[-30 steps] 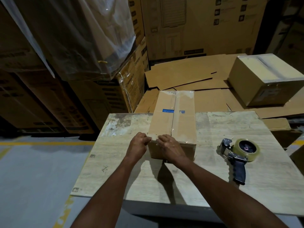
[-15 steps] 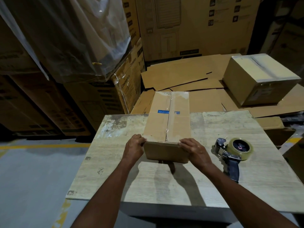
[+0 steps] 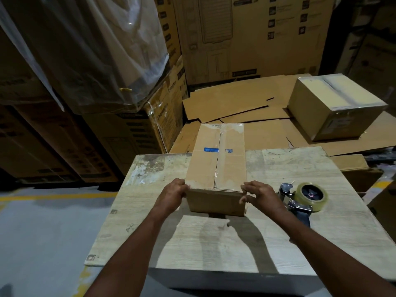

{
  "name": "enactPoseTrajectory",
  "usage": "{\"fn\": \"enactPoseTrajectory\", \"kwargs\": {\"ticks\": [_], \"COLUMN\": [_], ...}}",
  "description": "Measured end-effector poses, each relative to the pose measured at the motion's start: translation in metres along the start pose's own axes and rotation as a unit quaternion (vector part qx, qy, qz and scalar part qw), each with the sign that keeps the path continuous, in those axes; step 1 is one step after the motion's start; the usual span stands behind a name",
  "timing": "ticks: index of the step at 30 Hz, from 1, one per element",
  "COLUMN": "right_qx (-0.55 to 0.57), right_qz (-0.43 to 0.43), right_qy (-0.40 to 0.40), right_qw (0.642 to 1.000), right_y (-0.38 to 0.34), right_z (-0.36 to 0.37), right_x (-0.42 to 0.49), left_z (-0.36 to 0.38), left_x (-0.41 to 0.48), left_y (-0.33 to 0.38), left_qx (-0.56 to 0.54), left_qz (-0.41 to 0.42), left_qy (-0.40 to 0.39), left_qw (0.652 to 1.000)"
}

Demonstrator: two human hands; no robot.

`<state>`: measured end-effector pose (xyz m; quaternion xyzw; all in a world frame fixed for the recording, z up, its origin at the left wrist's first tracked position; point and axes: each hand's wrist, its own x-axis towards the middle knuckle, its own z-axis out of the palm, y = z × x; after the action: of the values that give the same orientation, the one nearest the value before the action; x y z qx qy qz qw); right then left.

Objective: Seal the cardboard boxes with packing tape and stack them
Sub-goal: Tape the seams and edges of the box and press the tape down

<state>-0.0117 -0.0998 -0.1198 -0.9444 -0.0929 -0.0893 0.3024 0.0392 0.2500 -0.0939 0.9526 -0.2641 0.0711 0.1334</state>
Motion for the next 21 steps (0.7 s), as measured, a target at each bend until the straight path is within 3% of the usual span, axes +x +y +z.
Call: {"fn": "enactPoseTrajectory", "kwargs": {"ticks": [4, 13, 18, 21], "right_qx": [-0.026, -0.085, -0.158, -0.19], "right_qz": [-0.044, -0.076, -0.071, -0.091], "right_qy": [-0.077, -0.14, -0.139, -0.075], "right_qw": [0.996, 0.984, 0.975, 0.975], "right_y": [0.002, -0.006, -0.026, -0.045], "right_z": [-0.016, -0.026, -0.026, -0.007], "right_x": [0.012, 0.031, 0.03, 0.031], "left_z": [0.003, 0.008, 0.011, 0.012], "left_x": [0.011, 0.015, 0.01, 0.008], "left_y": [0.005, 0.0, -0.005, -0.005], "left_qx": [0.055, 0.012, 0.007, -0.016], "left_qz": [0.007, -0.035, -0.026, -0.026], "left_qy": [0.028, 0.027, 0.032, 0.042], "left_qw": [0.998, 0.999, 0.999, 0.999]}}
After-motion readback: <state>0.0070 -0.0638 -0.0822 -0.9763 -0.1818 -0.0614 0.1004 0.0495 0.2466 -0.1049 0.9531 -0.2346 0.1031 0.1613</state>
